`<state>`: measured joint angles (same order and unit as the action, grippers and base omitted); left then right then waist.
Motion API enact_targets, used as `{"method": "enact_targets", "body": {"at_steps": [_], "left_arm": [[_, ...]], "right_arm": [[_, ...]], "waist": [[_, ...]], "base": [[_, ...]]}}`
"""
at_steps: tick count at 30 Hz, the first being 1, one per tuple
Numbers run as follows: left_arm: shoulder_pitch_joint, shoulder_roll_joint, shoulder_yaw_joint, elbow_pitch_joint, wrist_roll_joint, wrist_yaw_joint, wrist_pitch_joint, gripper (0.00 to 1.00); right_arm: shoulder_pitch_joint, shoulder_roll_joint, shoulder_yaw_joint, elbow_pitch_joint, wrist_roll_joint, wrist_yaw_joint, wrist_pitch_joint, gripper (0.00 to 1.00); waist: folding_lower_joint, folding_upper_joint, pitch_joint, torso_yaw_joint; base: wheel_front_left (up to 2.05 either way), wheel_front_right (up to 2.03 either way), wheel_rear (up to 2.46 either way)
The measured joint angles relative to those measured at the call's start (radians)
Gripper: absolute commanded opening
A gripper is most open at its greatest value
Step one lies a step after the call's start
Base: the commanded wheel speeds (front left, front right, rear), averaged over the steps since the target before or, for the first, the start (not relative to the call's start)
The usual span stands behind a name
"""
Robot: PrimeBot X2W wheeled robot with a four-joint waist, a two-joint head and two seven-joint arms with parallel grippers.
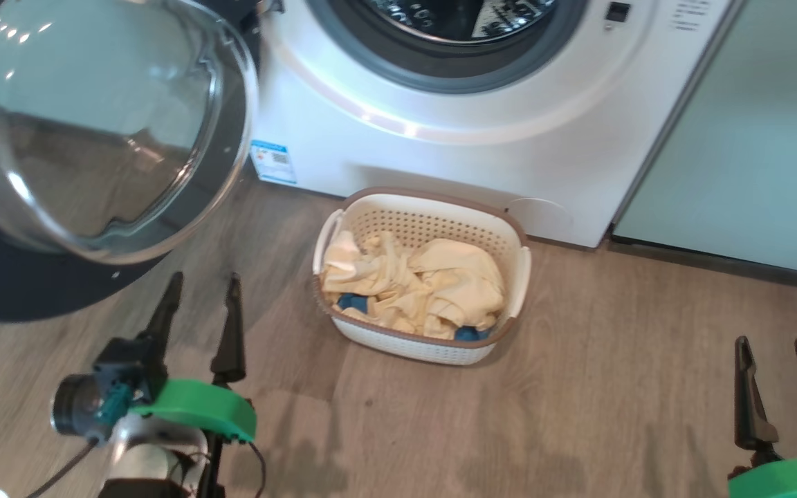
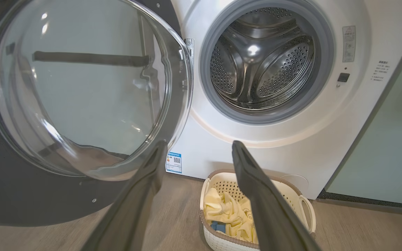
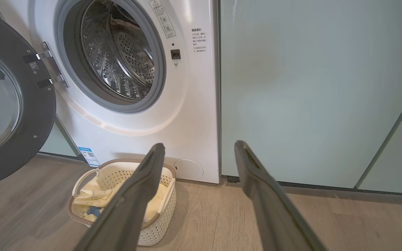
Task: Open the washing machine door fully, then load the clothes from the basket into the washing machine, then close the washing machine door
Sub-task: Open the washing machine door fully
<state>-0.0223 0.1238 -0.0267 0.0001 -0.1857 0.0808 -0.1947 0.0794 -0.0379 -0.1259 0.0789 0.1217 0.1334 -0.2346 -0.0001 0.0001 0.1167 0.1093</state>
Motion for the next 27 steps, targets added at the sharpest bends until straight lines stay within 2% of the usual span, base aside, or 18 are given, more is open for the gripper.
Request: {"method": "enact_targets", "body": {"at_steps": [8,17,27], "left_arm": [[0.0,0.0,-0.044,0.011,0.009,-0.017,0.019,1.0],[0.0,0.002,-0.054,0.03,0.01,-0.015,0.029,1.0],[0.0,0.005,-0.067,0.039,0.01,-0.007,0.036,1.0]], "right_arm": [[0.003,0.001,0.004,0.002,-0.005,0.0,-0.004,1.0],[0.026,0.001,0.014,-0.013,-0.023,0.0,-0.004,1.0],[0.042,0.001,0.019,-0.039,-0.024,0.0,-0.003,1.0]], "waist": [[0.0,0.0,-0.023,-0.081],[0.0001,0.0,-0.044,-0.172],[0.0001,0.0,-0.056,-0.21]], "base": [[0.0,0.0,0.0],[0.0,0.0,0.0],[0.0,0.0,0.0]]}}
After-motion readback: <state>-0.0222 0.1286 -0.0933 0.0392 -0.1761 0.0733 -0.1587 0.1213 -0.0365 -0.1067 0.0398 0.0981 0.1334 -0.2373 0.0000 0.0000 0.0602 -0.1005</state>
